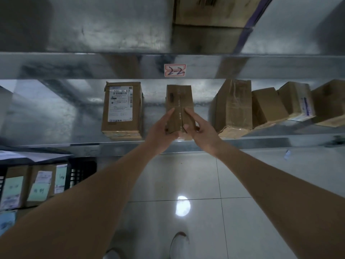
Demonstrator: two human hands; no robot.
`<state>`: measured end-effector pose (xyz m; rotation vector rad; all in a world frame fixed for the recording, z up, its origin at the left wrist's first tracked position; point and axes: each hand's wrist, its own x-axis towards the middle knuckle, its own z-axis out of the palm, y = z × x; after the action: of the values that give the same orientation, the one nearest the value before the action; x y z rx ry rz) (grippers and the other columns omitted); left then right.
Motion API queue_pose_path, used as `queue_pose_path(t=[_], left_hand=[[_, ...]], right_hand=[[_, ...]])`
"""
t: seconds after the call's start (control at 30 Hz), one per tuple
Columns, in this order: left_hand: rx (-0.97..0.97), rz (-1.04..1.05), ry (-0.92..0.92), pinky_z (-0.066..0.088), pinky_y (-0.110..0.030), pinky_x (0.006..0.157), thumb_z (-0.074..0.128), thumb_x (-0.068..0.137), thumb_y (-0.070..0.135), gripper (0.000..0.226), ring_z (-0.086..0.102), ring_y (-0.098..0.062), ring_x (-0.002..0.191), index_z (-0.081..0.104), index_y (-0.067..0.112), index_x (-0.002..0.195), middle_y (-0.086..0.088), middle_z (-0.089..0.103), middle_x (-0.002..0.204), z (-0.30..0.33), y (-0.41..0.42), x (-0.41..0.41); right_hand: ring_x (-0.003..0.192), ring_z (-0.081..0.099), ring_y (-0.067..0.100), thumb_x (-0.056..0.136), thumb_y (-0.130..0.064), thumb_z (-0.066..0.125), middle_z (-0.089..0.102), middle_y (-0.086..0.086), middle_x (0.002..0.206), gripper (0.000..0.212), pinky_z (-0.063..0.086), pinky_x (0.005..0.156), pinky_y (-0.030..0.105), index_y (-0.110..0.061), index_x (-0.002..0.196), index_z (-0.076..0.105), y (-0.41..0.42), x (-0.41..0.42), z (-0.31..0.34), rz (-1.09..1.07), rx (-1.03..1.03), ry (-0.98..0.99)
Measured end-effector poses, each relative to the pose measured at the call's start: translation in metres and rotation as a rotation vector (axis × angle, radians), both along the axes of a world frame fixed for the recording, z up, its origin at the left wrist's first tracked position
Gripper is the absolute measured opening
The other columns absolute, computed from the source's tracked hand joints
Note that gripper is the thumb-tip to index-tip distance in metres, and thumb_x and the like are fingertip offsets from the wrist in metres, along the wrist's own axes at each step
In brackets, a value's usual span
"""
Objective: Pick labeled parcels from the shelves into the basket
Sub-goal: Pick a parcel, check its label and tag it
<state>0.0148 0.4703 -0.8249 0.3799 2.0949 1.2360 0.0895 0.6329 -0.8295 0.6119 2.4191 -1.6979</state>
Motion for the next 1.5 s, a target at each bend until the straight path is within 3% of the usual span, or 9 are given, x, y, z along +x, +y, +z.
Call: queue_pose_path(t=[0.27,0.4,0.6,0.7,0.87,1.1,1.17,1.27,1.5], left_hand=[[0.108,0.09,0.007,0.048,-0.016,0.084,0.069,0.09,0.015,0.065,0.059,-0.01,0.115,0.041,0.032,0.147,0.009,0.06,0.126,0.058,-0.025,0.033],[0.176,0.09,-0.018,0.054,-0.026,0.085,0.073,0.084,0.005,0.067,0.063,-0.007,0.106,0.046,0.046,0.13,0.02,0.064,0.109,0.108,-0.045,0.051],[0.14,0.101,-0.135,0.057,-0.032,0.085,0.081,0.075,0.0,0.083,0.062,-0.012,0.112,0.048,0.043,0.137,0.012,0.057,0.134,0.181,-0.098,0.092],[0.191,0.077,-0.117,0.057,-0.025,0.079,0.08,0.073,-0.005,0.077,0.065,-0.012,0.109,0.053,0.044,0.127,0.009,0.059,0.13,0.215,-0.125,0.111],[0.142,0.11,-0.095,0.053,-0.047,0.098,0.084,0.076,0.012,0.055,0.063,-0.016,0.113,0.058,0.029,0.121,0.01,0.061,0.125,0.271,-0.152,0.148],[0.198,0.15,-0.115,0.05,-0.023,0.079,0.07,0.09,0.022,0.038,0.062,-0.007,0.104,0.058,0.043,0.119,0.013,0.062,0.117,0.362,-0.182,0.194],[0.217,0.137,-0.113,0.052,-0.032,0.088,0.071,0.086,0.041,0.026,0.067,-0.011,0.103,0.065,0.044,0.112,0.012,0.07,0.111,0.39,-0.19,0.212],[0.263,0.173,-0.088,0.05,-0.043,0.1,0.071,0.066,0.076,0.066,0.064,-0.011,0.111,0.061,0.04,0.12,0.012,0.067,0.12,0.425,-0.2,0.237],[0.329,0.222,0.015,0.047,-0.021,0.08,0.063,0.081,0.064,0.051,0.056,0.003,0.095,0.056,0.027,0.116,0.018,0.06,0.109,0.525,-0.225,0.294]], right_hand=[[0.126,0.056,0.015,0.1,-0.015,0.062,0.058,-0.003,0.139,0.058,0.048,0.11,0.041,-0.029,0.152,0.043,-0.046,0.044,0.052,-0.191,0.061,0.08],[0.125,0.057,0.022,0.082,-0.01,0.081,0.055,0.004,0.134,0.079,0.057,0.098,0.043,-0.036,0.144,0.04,-0.071,0.063,0.107,-0.304,-0.184,0.14],[0.12,0.056,0.014,0.066,-0.024,0.094,0.056,0.004,0.129,0.079,0.056,0.081,0.02,-0.029,0.134,0.054,-0.114,0.106,0.191,-0.25,-0.052,0.057],[0.124,0.053,0.013,0.071,-0.029,0.09,0.051,-0.001,0.136,0.085,0.049,0.089,0.017,-0.029,0.145,0.049,-0.137,0.132,0.219,-0.24,-0.025,0.048],[0.129,0.056,0.019,0.082,-0.007,0.083,0.057,-0.003,0.138,0.073,0.05,0.102,0.03,-0.016,0.144,0.046,-0.168,0.165,0.265,-0.335,-0.06,0.036],[0.119,0.059,0.014,0.078,-0.003,0.085,0.06,-0.007,0.127,0.082,0.049,0.087,0.02,-0.024,0.147,0.046,-0.195,0.212,0.349,-0.239,-0.004,0.091],[0.118,0.059,0.014,0.08,-0.002,0.082,0.061,-0.006,0.128,0.079,0.048,0.088,0.02,-0.023,0.147,0.047,-0.201,0.227,0.375,-0.267,-0.06,0.103],[0.12,0.06,0.012,0.077,-0.02,0.085,0.064,-0.006,0.128,0.072,0.051,0.096,0.026,-0.021,0.141,0.052,-0.212,0.251,0.417,-0.305,-0.135,0.158],[0.128,0.057,0.02,0.066,-0.087,0.069,0.058,-0.004,0.141,0.107,0.047,0.11,0.05,-0.021,0.146,0.042,-0.236,0.297,0.511,-0.367,-0.197,0.189]])
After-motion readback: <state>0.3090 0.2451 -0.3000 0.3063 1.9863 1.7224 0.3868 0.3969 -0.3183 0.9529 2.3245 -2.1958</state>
